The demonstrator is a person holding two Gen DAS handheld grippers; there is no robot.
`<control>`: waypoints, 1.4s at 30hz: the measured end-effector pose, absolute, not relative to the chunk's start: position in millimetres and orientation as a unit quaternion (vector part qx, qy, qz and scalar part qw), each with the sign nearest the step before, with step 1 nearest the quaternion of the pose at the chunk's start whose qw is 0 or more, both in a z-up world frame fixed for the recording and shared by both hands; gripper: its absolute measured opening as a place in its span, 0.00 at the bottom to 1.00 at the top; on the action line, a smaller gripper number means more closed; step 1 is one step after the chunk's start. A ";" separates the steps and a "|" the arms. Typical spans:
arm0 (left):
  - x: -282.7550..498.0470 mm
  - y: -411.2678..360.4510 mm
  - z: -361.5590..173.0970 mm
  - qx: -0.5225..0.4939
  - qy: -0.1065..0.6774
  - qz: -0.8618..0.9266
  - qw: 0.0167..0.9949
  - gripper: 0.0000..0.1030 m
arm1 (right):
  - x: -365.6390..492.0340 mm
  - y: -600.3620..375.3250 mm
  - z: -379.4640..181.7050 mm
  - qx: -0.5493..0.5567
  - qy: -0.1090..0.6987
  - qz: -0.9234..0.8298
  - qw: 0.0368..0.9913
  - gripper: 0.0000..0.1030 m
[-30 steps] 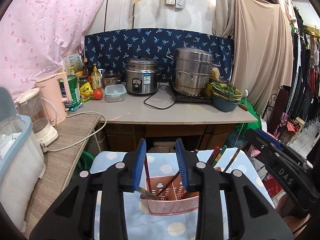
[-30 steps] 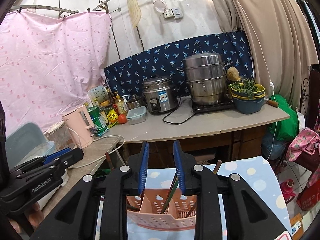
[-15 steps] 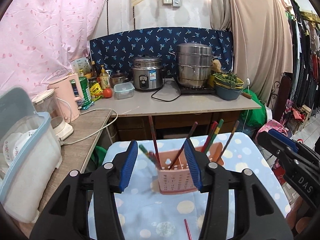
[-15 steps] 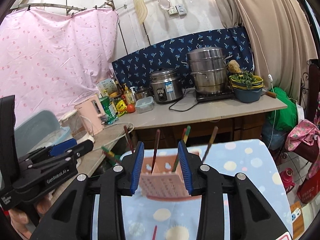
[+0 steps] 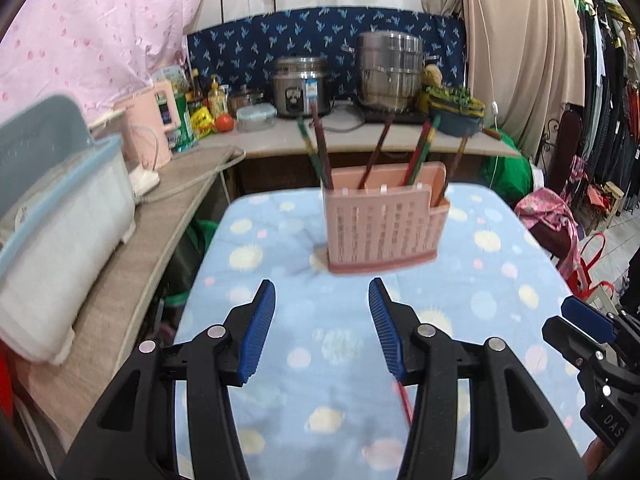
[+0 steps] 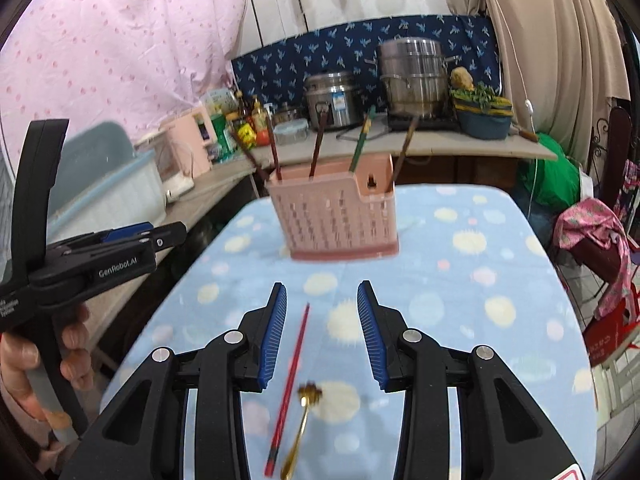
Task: Organize utensils
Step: 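Withdraw both open grippers over the red chopstick and gold spoon, then close the right gripper on the gold spoon while the left gripper closes on the red chopstick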
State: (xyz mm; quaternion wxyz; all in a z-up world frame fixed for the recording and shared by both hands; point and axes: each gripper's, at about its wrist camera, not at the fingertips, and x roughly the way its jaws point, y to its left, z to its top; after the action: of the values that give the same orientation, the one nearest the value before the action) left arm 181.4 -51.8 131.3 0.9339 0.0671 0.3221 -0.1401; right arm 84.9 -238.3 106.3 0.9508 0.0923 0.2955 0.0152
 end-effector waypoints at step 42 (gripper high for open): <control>101.7 -25.9 -6.0 0.037 0.435 -0.120 0.892 0.45 | 29.6 -178.2 -34.3 0.070 0.389 -0.014 0.918 0.09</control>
State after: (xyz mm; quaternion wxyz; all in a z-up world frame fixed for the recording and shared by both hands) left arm 101.7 -25.9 -6.0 0.8918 0.0370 0.4347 -0.1201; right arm 29.6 -178.2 -34.3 0.9184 0.0700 0.3892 -0.0138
